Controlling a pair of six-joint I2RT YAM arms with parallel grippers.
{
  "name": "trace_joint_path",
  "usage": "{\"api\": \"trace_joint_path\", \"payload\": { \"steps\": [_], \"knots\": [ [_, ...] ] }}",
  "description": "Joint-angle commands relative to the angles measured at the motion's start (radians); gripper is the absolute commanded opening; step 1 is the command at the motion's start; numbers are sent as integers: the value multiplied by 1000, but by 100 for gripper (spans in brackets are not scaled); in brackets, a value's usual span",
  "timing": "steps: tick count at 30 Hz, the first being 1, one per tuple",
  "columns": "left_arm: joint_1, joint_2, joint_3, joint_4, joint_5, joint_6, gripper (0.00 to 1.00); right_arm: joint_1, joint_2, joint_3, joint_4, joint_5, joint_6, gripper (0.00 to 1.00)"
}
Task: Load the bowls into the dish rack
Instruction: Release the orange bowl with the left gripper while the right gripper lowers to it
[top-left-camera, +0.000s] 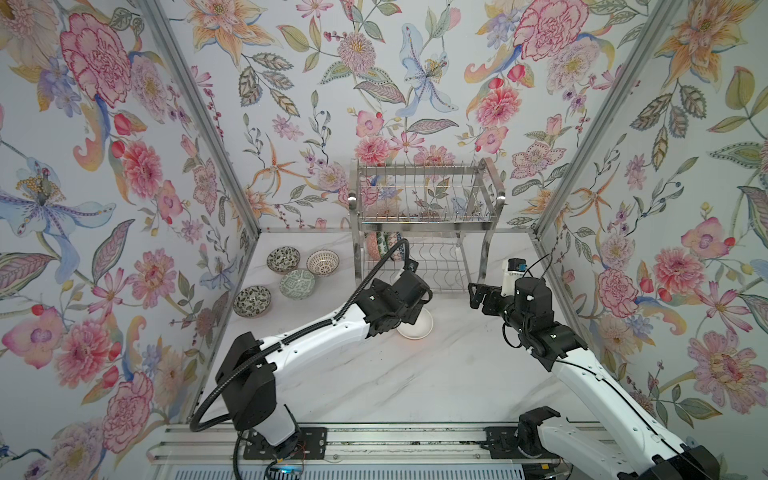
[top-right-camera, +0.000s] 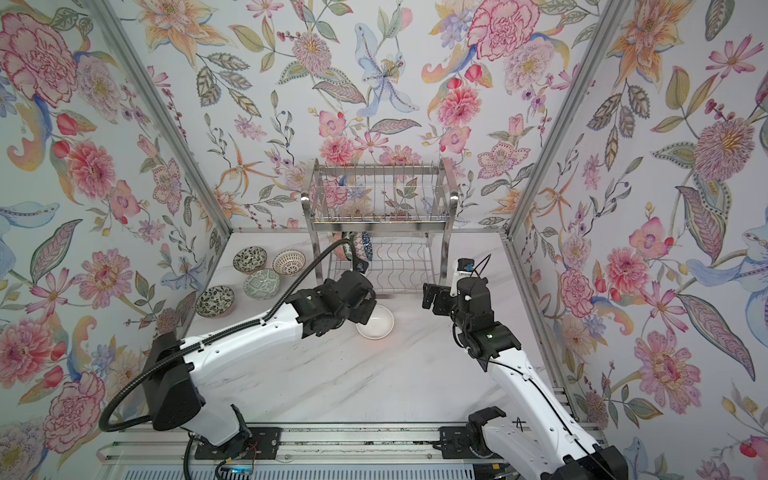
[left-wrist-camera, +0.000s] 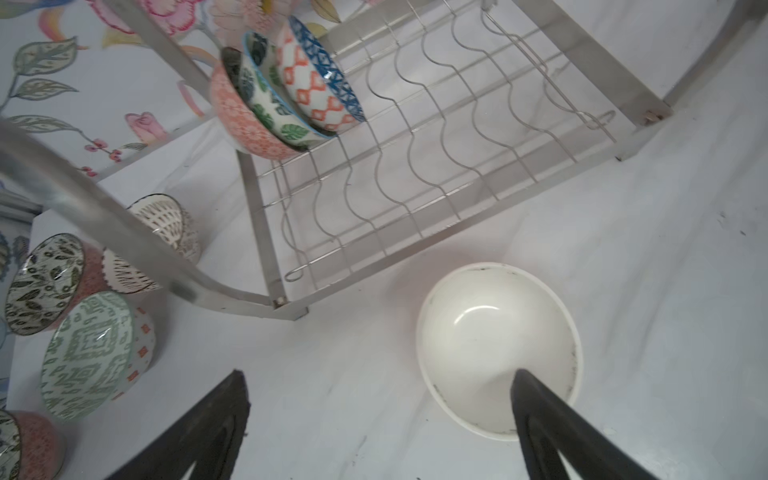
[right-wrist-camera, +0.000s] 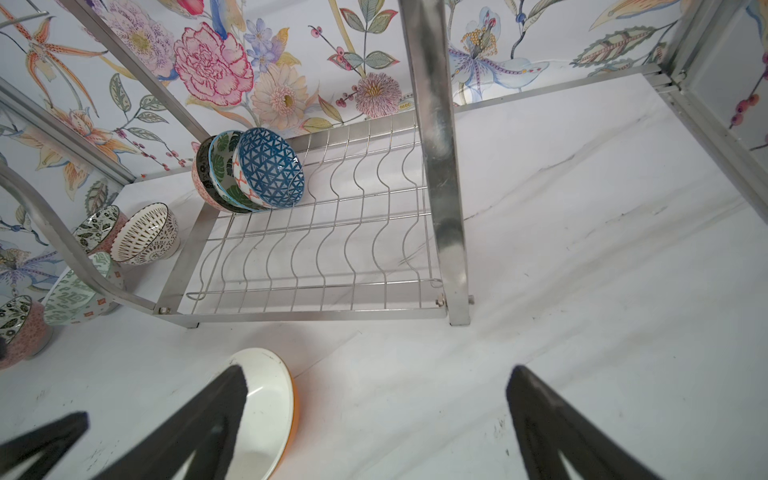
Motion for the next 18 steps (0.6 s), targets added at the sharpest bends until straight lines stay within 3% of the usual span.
{"api": "trace_joint_path", "payload": {
  "steps": [1, 6, 10, 18],
  "knots": [
    [69, -129, -92, 52, -38, -9, 99, 64, 47, -2, 18, 9, 16, 99],
    [181, -276, -249, 147, 20, -13, 99, 226, 190, 38, 18, 120, -5, 99],
    [258, -373, -399, 269, 116, -49, 99, 344, 326, 77, 38, 124, 2, 99],
    [328, -421, -549, 349, 209, -109, 99, 522, 550, 212, 30, 191, -23, 99]
  ]
}}
